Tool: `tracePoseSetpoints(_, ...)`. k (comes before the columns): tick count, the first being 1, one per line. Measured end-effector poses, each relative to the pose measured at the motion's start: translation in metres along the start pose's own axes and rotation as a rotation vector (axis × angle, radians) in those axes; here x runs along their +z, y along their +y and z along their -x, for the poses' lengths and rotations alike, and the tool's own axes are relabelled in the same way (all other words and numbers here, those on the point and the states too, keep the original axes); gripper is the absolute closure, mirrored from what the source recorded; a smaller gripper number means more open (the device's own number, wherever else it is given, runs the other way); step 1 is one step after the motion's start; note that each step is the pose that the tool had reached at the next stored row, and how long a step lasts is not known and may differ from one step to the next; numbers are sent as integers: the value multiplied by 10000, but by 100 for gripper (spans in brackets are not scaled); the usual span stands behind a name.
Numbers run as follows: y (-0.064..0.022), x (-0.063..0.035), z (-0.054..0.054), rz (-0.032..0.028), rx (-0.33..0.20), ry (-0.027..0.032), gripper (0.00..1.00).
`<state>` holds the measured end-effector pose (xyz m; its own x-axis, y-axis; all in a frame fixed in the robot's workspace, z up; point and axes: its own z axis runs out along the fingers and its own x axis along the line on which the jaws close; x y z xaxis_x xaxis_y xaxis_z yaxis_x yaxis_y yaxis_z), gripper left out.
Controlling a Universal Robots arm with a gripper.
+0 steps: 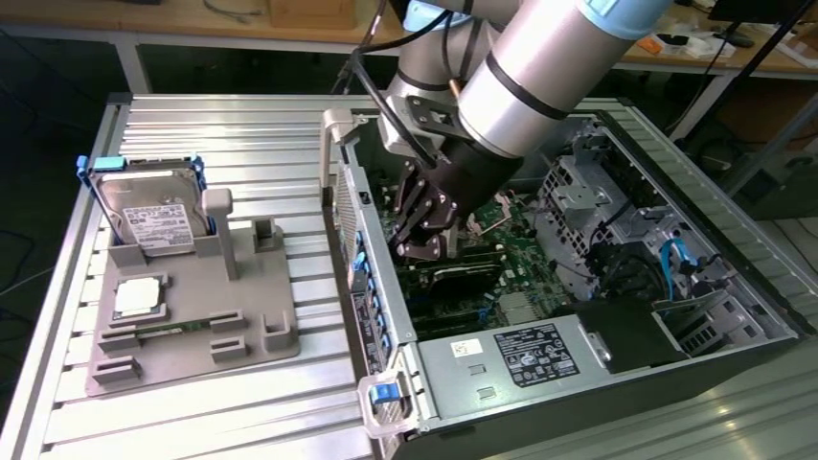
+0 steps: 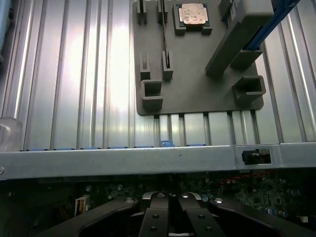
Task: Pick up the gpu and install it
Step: 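Press down on the gpu until it lock into place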
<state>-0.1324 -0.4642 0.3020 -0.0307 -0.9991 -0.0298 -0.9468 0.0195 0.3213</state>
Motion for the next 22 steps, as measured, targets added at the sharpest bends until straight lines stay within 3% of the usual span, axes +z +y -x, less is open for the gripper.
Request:
tracePoseSetpoints(6,-12,61,-3,6,2,10,89)
tracePoseSetpoints(16,-14,68,-3,2,1,3,89)
tracePoseSetpoints(21,-24,98,-1,11,5,11,89)
tracePoseSetpoints(22,-29,98,-1,39,6,11,89)
